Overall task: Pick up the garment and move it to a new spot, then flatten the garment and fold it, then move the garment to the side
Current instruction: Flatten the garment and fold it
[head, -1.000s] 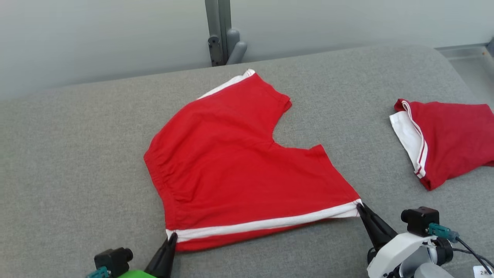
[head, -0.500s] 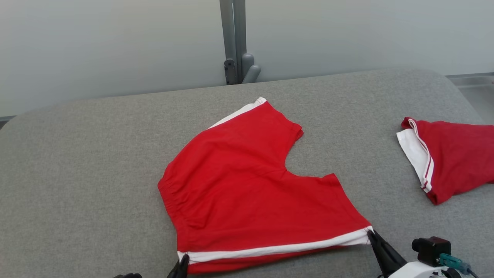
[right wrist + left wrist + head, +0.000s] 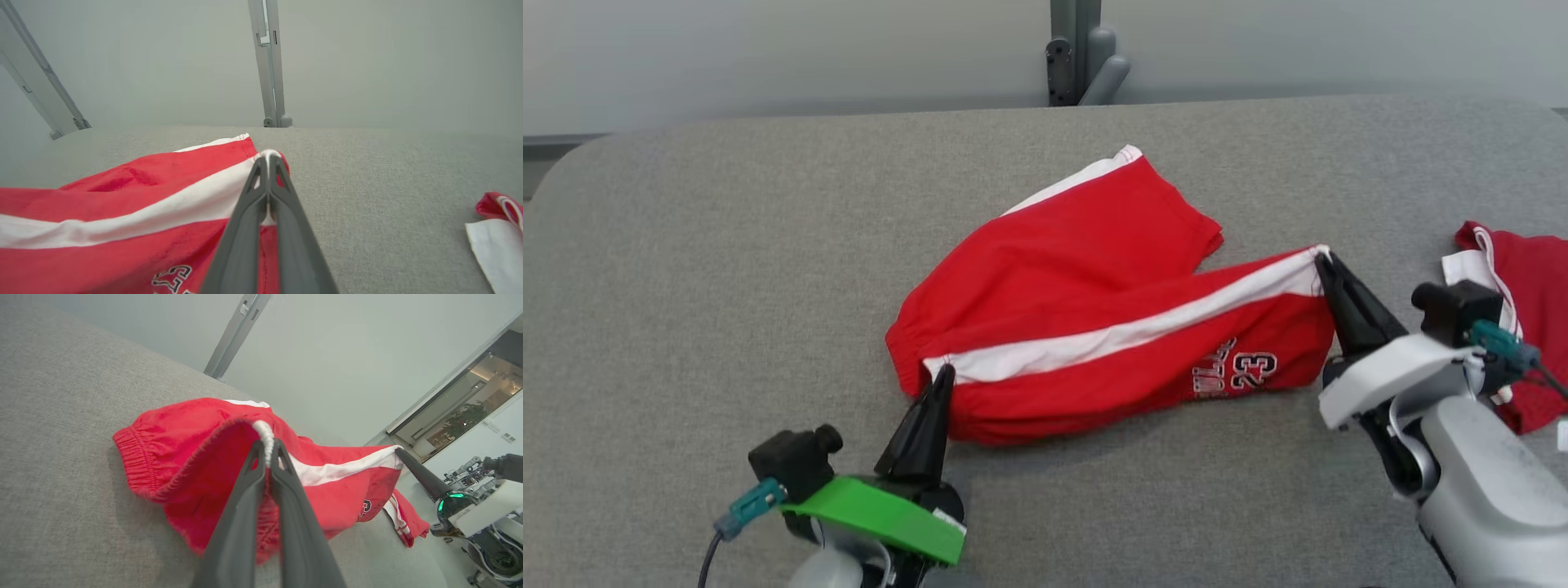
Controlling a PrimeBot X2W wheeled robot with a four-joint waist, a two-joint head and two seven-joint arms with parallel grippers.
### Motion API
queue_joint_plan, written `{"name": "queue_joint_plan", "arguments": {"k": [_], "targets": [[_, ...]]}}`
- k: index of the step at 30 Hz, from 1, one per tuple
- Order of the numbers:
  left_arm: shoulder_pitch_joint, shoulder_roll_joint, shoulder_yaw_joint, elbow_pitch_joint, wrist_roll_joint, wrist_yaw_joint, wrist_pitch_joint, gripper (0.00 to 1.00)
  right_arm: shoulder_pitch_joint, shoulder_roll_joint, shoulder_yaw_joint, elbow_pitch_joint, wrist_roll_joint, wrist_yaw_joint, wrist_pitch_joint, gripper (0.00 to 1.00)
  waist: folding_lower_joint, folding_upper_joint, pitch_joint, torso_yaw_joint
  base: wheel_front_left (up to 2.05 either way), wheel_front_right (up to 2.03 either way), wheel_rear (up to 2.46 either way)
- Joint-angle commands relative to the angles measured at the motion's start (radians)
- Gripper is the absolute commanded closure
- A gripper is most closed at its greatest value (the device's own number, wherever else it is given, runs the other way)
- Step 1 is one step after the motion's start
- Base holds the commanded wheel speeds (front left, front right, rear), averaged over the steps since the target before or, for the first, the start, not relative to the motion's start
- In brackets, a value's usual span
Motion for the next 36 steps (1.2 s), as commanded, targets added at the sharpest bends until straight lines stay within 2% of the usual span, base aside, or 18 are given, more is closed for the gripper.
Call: {"name": "queue_joint_plan", "arguments": {"k": [1,11,20,25,31,36], "targets": [[-0.033,-0.006,0.005,-0.005,0.003,0.002,-0.002,1.00,-0.046,-0.010,0.004,0.020,-0.011,-0.001,-0.003,1.00,0.0001,0.0000,0.080,0.068,0.00,0.00,0.00],[-0.209,-0.073,0.028,-0.016,-0.015,0.002,-0.002,1.00,-0.387,-0.057,0.036,0.206,-0.068,-0.001,-0.003,1.00,0.0001,0.0000,0.260,0.160,0.00,0.00,0.00],[-0.302,-0.109,0.063,-0.013,-0.014,0.002,-0.002,1.00,-0.598,-0.077,0.147,0.331,-0.106,-0.001,-0.003,1.00,0.0001,0.0000,0.370,0.194,0.00,0.00,0.00],[-0.328,-0.115,0.081,-0.014,-0.010,0.002,-0.002,1.00,-0.666,-0.078,0.172,0.378,-0.109,-0.001,-0.003,1.00,0.0001,0.0000,0.404,0.210,0.00,0.00,0.00],[-0.355,-0.115,0.059,-0.013,-0.037,0.002,-0.002,1.00,-0.726,-0.074,0.210,0.431,-0.120,-0.001,-0.003,1.00,0.0001,0.0000,0.434,0.229,0.00,0.00,0.00],[-0.370,-0.115,0.063,0.002,-0.016,0.002,-0.002,1.00,-0.752,-0.075,0.195,0.467,-0.140,-0.001,-0.003,1.00,0.0001,0.0000,0.448,0.235,0.00,0.00,0.00]]}}
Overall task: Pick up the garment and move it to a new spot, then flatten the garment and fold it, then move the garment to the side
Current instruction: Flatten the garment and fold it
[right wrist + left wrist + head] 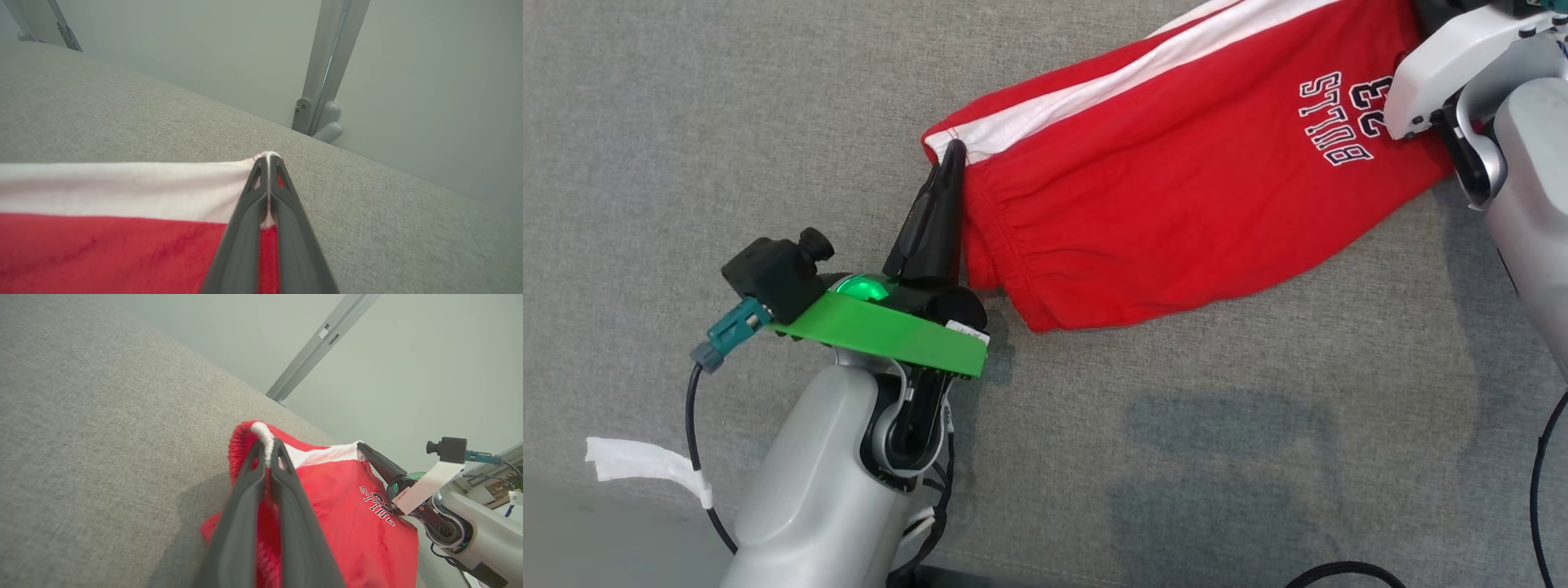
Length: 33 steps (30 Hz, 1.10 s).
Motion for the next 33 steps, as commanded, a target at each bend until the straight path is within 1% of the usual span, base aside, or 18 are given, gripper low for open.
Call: {"name": "queue_joint_plan", "arguments": {"k": [1,4,5,6,7,8,10,14,18,21,23,24,27,33], "targets": [[-0.021,0.002,0.000,0.009,0.022,0.002,-0.002,1.00,-0.013,-0.010,-0.011,0.009,-0.015,-0.001,-0.002,1.00,-0.0002,0.0000,0.010,0.009,0.00,0.00,0.00],[-0.025,0.002,0.012,0.021,0.053,0.002,-0.002,1.00,-0.017,-0.003,-0.031,0.012,-0.032,-0.001,-0.002,1.00,-0.0002,0.0000,0.012,0.005,0.00,0.00,0.00],[-0.026,0.002,0.018,0.022,0.053,0.002,-0.002,0.90,-0.020,0.001,-0.041,0.007,-0.037,-0.001,-0.003,1.00,-0.0002,0.0000,0.014,0.001,0.00,0.00,0.00],[-0.027,0.002,0.026,0.023,0.057,0.002,-0.002,0.57,-0.024,0.004,-0.054,-0.001,-0.042,-0.001,-0.003,0.79,-0.0002,0.0000,0.017,-0.003,0.00,0.00,0.00],[-0.028,0.002,0.032,0.030,0.071,0.002,-0.002,0.00,-0.022,0.009,-0.062,-0.012,-0.046,-0.001,-0.002,0.21,-0.0002,0.0000,0.019,-0.006,0.00,0.00,0.00],[-0.027,0.002,0.040,0.037,0.069,0.002,-0.002,0.00,-0.015,0.012,-0.064,-0.023,-0.057,-0.001,-0.002,0.00,-0.0002,0.0000,0.019,-0.009,0.00,0.00,0.00],[-0.025,0.002,0.055,0.050,0.070,0.002,-0.002,0.00,0.000,0.015,-0.080,-0.045,-0.060,-0.001,-0.002,0.00,-0.0002,0.0000,0.018,-0.018,0.00,0.00,0.00],[-0.004,0.003,0.098,0.071,0.116,0.002,-0.002,0.00,0.043,0.022,-0.107,-0.084,-0.060,-0.001,-0.002,0.00,-0.0002,0.0000,0.001,-0.036,0.00,0.00,0.00],[0.035,0.002,0.149,0.075,0.182,0.002,-0.002,0.00,0.123,0.036,-0.140,-0.137,-0.019,-0.001,-0.002,0.00,-0.0002,0.0000,-0.027,-0.053,0.00,0.00,0.00],[0.068,0.002,0.189,0.063,0.239,0.002,-0.002,0.00,0.189,0.041,-0.139,-0.165,0.012,-0.001,-0.003,0.00,-0.0002,0.0000,-0.049,-0.063,0.00,0.00,0.00],[0.096,0.003,0.220,0.045,0.247,0.002,-0.002,0.00,0.229,0.039,-0.134,-0.182,0.019,-0.001,-0.003,0.00,-0.0002,0.0000,-0.064,-0.068,0.00,0.00,0.00],[0.109,0.002,0.225,0.040,0.276,0.002,-0.002,0.00,0.251,0.039,-0.139,-0.184,0.025,-0.001,-0.003,0.00,-0.0002,0.0000,-0.071,-0.070,0.00,0.00,0.00],[0.146,0.003,0.245,0.035,0.302,0.002,-0.001,0.00,0.298,0.056,-0.137,-0.175,0.047,-0.001,-0.003,0.00,-0.0002,0.0000,-0.087,-0.073,0.00,0.00,0.00],[0.193,0.002,0.262,0.034,0.303,0.002,-0.001,0.00,0.342,0.074,-0.150,-0.130,0.081,-0.001,-0.002,0.00,-0.0002,0.0000,-0.103,-0.065,0.00,0.00,0.00]]}}
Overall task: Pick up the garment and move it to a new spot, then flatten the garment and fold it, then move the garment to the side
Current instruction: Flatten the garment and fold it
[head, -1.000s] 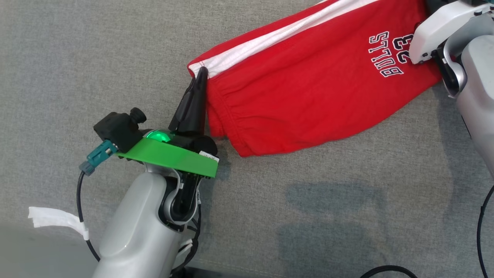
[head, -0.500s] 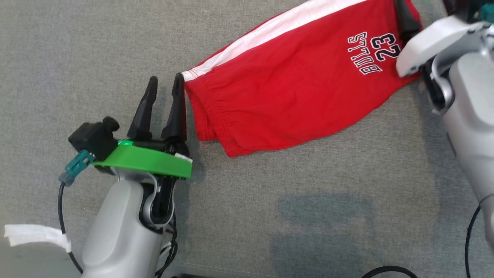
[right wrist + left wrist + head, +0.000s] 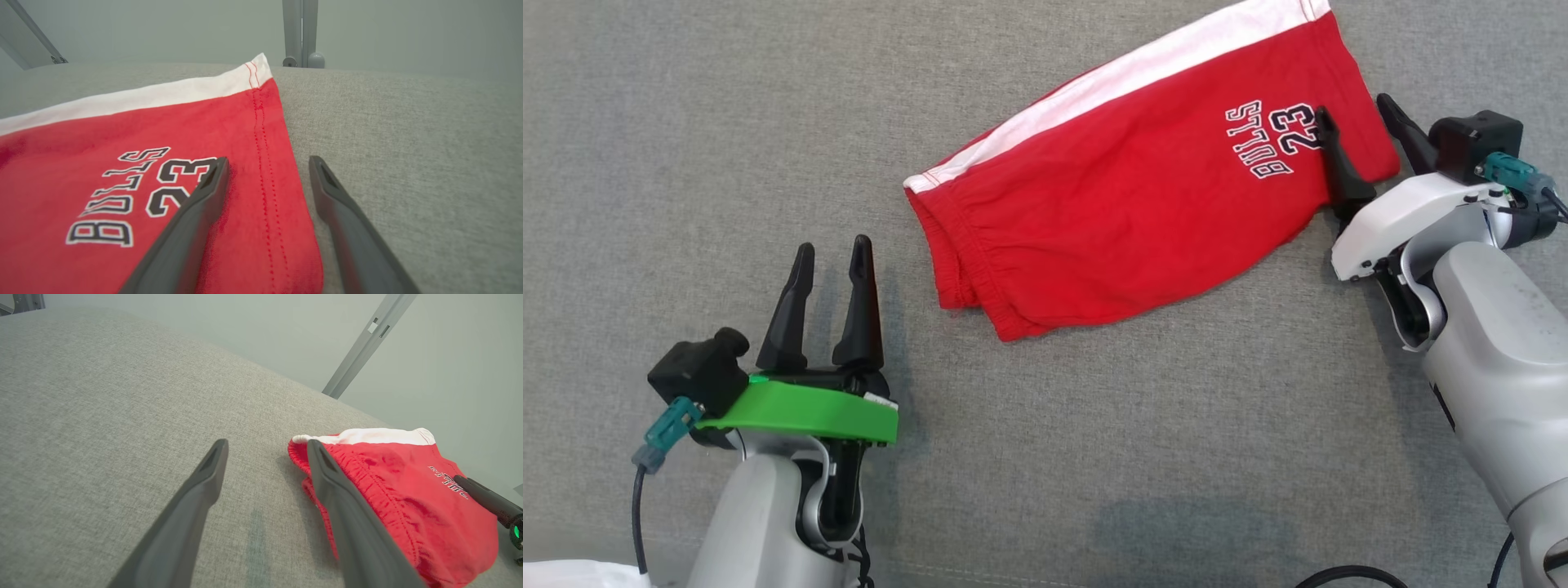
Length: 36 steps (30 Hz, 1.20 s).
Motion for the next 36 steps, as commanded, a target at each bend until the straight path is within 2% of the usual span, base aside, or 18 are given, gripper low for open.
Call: {"name": "queue_joint_plan", "arguments": {"k": [1,5,9,10,12,20,28,36], "targets": [[0.012,0.004,0.001,-0.001,-0.004,0.002,0.000,0.00,0.019,0.005,-0.006,0.016,0.008,-0.001,-0.002,0.00,0.0001,0.0000,-0.005,0.006,0.00,0.00,0.00],[0.027,0.004,-0.005,-0.003,-0.019,0.002,0.000,0.00,0.018,0.031,-0.024,0.095,0.018,-0.001,0.000,0.00,0.0001,0.0000,-0.012,0.016,0.00,0.00,0.00],[0.037,0.004,0.002,-0.001,-0.012,0.002,0.000,0.00,0.018,0.070,0.009,0.157,0.036,-0.001,0.002,0.00,0.0001,0.0000,-0.022,0.017,0.00,0.00,0.00],[0.038,0.004,0.003,-0.002,-0.004,0.002,0.000,0.00,0.019,0.075,0.018,0.169,0.043,-0.001,0.002,0.16,0.0001,0.0000,-0.025,0.015,0.00,0.00,0.00],[0.039,0.004,0.006,0.001,0.005,0.002,0.000,0.00,0.024,0.087,0.038,0.197,0.079,-0.001,0.004,1.00,0.0001,0.0000,-0.038,0.009,0.00,0.00,0.00],[0.064,0.004,0.014,0.017,0.023,0.002,0.000,0.00,0.073,0.078,-0.047,0.133,0.136,-0.002,0.000,1.00,0.0001,0.0000,-0.109,-0.021,0.00,0.00,0.00],[0.128,0.004,0.040,0.036,0.045,0.002,0.000,0.00,0.247,0.138,-0.195,0.019,0.146,-0.001,-0.001,1.00,0.0001,0.0000,-0.216,-0.077,0.00,0.00,0.00],[0.189,0.004,0.049,0.043,0.048,0.002,0.000,0.00,0.393,0.177,-0.319,-0.060,0.083,-0.001,-0.001,1.00,0.0001,0.0000,-0.286,-0.113,0.00,0.00,0.00]]}}
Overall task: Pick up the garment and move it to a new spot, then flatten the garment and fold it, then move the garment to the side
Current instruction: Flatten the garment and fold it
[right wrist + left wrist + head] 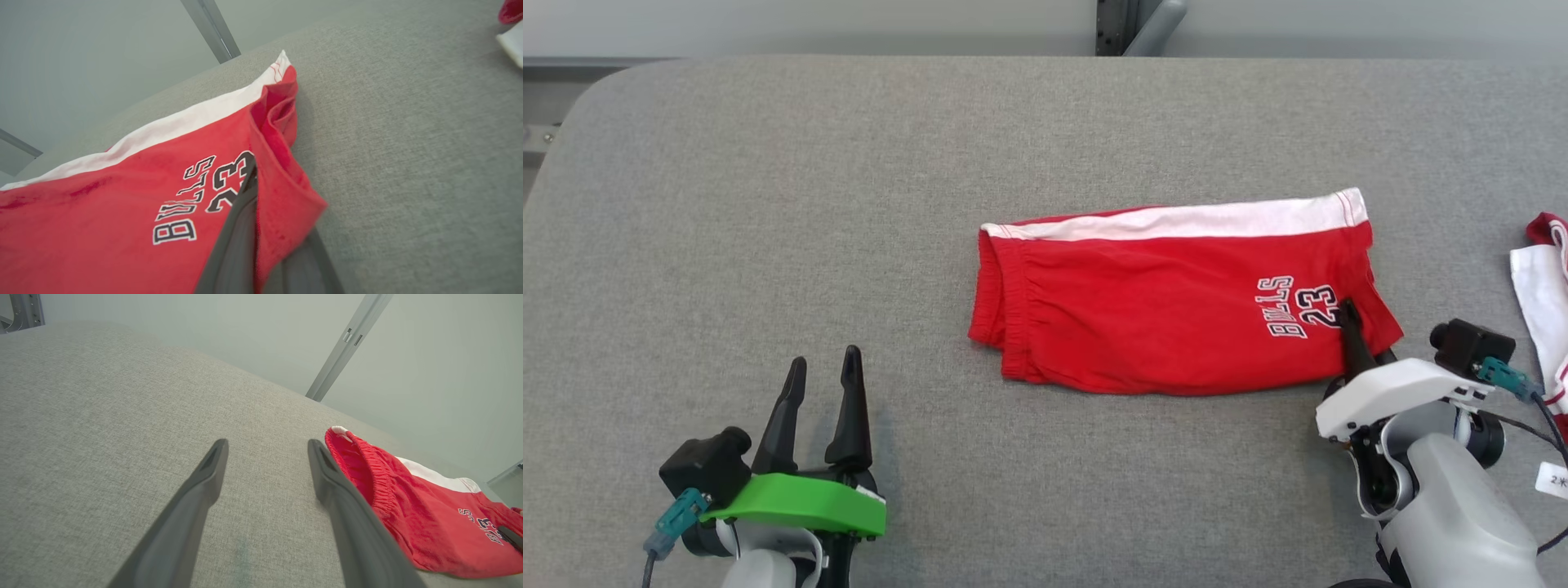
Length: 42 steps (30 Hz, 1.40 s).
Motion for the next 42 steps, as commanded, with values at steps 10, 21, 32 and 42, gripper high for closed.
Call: {"name": "queue_joint_plan", "arguments": {"k": [10,21,32,42], "targets": [[0.038,0.004,-0.007,0.000,-0.007,0.002,0.000,0.00,0.029,0.022,-0.017,-0.139,-0.125,-0.001,0.000,1.00,0.0000,0.0000,-0.042,-0.009,0.00,0.00,0.00],[0.040,0.004,-0.045,0.024,-0.042,0.002,0.000,0.00,-0.082,0.044,0.357,-0.144,-0.190,-0.001,0.000,1.00,0.0000,0.0000,-0.046,0.096,0.00,0.00,0.00],[0.055,0.004,-0.053,0.025,-0.044,0.002,0.000,0.00,-0.143,0.057,0.520,0.004,-0.146,-0.001,0.000,0.00,0.0000,0.0000,-0.044,0.204,0.00,0.00,0.00],[0.069,0.004,0.002,0.010,-0.022,0.002,0.000,0.00,-0.084,0.059,0.620,-0.097,-0.058,-0.001,0.000,0.00,0.0000,0.0000,-0.073,0.124,0.00,0.00,0.00]]}}
